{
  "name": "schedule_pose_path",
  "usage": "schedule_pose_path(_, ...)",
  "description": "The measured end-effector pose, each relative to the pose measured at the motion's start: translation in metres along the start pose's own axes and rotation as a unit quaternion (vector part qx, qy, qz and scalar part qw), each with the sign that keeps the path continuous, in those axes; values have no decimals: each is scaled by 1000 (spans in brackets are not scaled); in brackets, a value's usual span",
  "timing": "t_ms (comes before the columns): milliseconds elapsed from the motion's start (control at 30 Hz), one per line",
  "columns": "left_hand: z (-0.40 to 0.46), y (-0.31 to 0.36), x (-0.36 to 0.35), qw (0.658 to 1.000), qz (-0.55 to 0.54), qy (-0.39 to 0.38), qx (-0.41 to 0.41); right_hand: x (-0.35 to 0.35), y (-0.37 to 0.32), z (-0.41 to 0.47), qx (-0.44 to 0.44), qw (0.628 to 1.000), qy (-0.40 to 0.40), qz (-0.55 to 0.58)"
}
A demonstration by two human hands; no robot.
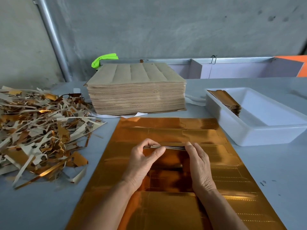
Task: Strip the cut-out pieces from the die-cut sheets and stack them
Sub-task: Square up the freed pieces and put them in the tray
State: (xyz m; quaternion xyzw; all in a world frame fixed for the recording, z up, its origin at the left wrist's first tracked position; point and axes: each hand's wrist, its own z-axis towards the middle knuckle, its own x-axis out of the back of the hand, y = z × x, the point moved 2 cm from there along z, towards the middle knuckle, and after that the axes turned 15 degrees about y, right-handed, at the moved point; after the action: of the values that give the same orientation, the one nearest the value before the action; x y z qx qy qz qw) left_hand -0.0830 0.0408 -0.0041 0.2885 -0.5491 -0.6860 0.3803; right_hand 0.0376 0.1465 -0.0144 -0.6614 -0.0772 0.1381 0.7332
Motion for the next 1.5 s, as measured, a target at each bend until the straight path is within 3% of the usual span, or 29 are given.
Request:
schedule_pose_path(100,1,1,3,1000,-11,1,-15,-1,-4,-1,9,1000,-18,-15)
schedule_pose_path(267,3,-4,6,999,19,-6,49,-2,-3,-1,-52,997,-54,-12)
schedule_pose_path(400,5,-7,6,999,8,3,46,2,-6,0,-46,996,-74,22)
schedule_pose_path(533,8,-10,9,994,-33,79,63,7,-7,2,-34,998,-26,50)
schedule_pose_path(733,20,-16,23,933,-186,233,202,9,-5,7,-41,997,-1,67)
schedule_pose_path(900,23,-17,25,900,-257,257,240,9,-4,9,-43,997,13,61)
schedule_pose_path(1033,22,-15,22,890,-296,244,248,5,-5,7,-22,998,8,60)
schedule_pose_path(1167,17,-11,9,903,-313,183,230,-5,-6,1,26,996,-87,7)
schedule_pose_path(1300,10,-11,-9,924,-306,96,207,-13,-13,-6,37,985,-160,58)
schedule_pose_path(1500,-5,-17,-22,958,-202,-15,205,-5,-12,0,12,995,-46,90)
